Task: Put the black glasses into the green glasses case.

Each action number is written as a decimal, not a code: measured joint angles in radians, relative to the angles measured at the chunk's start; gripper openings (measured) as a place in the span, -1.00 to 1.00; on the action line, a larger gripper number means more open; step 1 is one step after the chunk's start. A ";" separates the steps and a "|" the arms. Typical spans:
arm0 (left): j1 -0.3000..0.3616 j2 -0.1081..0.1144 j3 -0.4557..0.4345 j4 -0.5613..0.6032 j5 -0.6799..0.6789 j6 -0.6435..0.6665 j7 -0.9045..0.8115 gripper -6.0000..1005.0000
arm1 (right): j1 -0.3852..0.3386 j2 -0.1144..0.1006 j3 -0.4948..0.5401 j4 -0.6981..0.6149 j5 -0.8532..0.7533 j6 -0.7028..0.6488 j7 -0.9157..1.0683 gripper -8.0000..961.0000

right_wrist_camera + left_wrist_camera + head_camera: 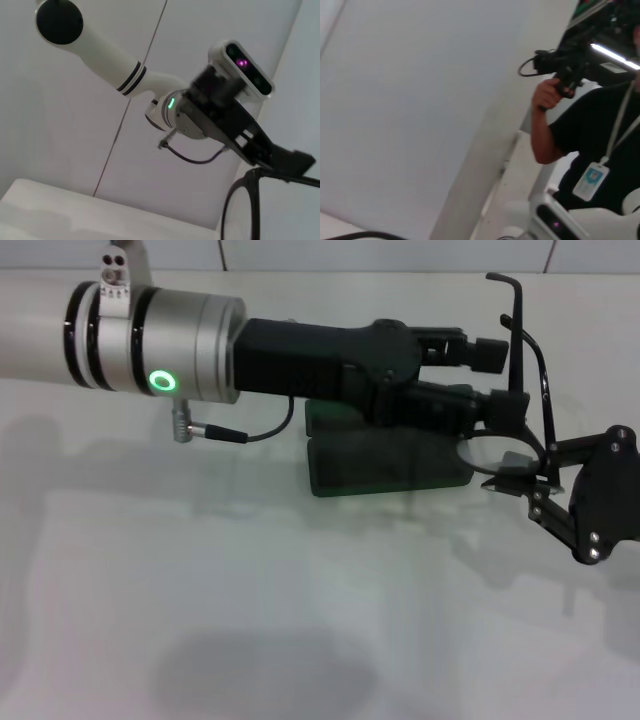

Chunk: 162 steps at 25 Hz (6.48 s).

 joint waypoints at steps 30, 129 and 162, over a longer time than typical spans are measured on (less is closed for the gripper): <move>-0.019 0.000 0.007 -0.016 0.152 0.018 -0.114 0.77 | 0.010 0.003 -0.099 0.012 0.041 0.001 -0.100 -0.64; 0.127 -0.012 -0.365 -0.132 0.045 -0.279 0.323 0.77 | -0.005 -0.027 -0.849 -0.273 0.487 0.933 0.016 -0.23; -0.073 -0.040 0.108 -0.131 0.309 -0.872 0.051 0.77 | 0.167 -0.029 -0.311 0.072 -0.009 0.104 0.410 0.02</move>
